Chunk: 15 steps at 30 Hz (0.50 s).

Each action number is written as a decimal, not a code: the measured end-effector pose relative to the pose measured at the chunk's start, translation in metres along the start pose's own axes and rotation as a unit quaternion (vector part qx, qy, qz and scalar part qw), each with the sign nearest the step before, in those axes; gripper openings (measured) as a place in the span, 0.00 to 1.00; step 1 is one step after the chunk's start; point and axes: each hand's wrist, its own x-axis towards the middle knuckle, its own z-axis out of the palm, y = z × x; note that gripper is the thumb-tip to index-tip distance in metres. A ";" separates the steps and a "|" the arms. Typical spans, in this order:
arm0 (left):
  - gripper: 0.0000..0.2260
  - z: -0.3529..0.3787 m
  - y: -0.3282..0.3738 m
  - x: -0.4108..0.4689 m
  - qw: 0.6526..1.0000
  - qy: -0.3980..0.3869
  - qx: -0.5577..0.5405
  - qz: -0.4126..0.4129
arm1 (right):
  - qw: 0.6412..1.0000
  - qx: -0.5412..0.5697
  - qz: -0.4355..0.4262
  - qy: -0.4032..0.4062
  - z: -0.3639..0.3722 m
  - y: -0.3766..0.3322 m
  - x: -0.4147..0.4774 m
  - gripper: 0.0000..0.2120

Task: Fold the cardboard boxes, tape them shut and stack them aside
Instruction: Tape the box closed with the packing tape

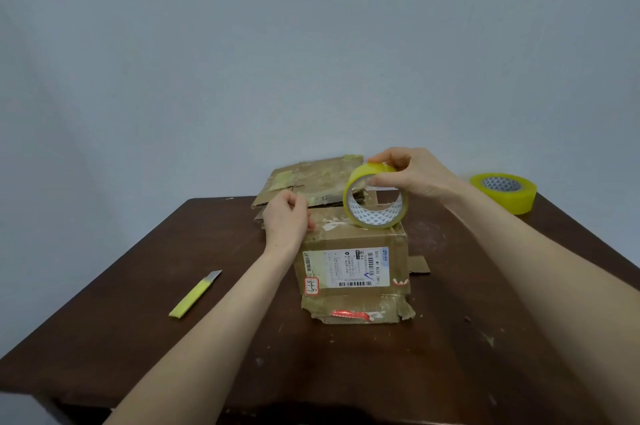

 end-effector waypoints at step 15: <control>0.10 -0.012 -0.001 0.004 0.999 0.035 0.001 -0.012 | 0.988 -0.148 -0.040 -0.022 -0.004 -0.014 0.011 0.18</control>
